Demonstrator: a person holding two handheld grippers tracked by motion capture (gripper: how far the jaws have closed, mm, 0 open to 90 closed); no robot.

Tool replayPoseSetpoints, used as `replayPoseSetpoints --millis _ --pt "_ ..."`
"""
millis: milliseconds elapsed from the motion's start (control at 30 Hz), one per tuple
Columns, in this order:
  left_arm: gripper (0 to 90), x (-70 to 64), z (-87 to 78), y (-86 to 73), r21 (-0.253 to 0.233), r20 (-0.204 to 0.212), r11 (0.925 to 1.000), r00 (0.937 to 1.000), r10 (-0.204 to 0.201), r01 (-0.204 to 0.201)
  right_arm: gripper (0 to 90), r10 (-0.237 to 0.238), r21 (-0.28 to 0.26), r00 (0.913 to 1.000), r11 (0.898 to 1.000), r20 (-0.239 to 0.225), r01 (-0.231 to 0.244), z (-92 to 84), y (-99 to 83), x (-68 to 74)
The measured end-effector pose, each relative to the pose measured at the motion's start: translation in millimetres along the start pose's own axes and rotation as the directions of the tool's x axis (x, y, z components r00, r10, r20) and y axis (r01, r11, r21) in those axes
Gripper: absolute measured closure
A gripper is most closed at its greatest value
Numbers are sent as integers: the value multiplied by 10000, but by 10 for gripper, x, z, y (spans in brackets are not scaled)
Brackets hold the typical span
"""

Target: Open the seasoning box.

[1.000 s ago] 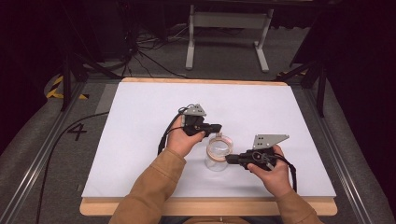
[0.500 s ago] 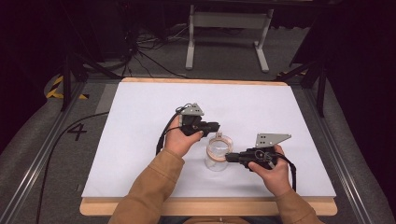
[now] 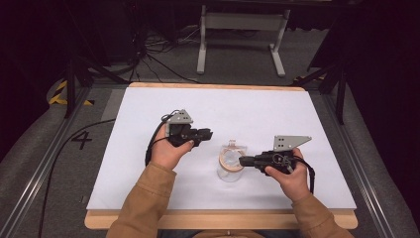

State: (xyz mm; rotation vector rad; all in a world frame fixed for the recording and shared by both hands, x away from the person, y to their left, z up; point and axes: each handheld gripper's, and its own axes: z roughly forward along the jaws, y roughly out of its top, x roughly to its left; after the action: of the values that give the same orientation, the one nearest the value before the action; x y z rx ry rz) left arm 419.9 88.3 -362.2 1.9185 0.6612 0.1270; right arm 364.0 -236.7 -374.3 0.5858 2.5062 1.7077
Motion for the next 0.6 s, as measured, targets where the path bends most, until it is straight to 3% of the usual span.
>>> replayPoseSetpoints --millis 300,600 --pt "787 47 -286 -178 170 -417 9992 9985 -361 368 900 -249 -255 9996 9994 129 252 -30 120 -104" --pt "777 47 -546 -352 705 -761 9950 9950 -647 701 900 -202 -354 9996 9992 174 208 9 210 -238"
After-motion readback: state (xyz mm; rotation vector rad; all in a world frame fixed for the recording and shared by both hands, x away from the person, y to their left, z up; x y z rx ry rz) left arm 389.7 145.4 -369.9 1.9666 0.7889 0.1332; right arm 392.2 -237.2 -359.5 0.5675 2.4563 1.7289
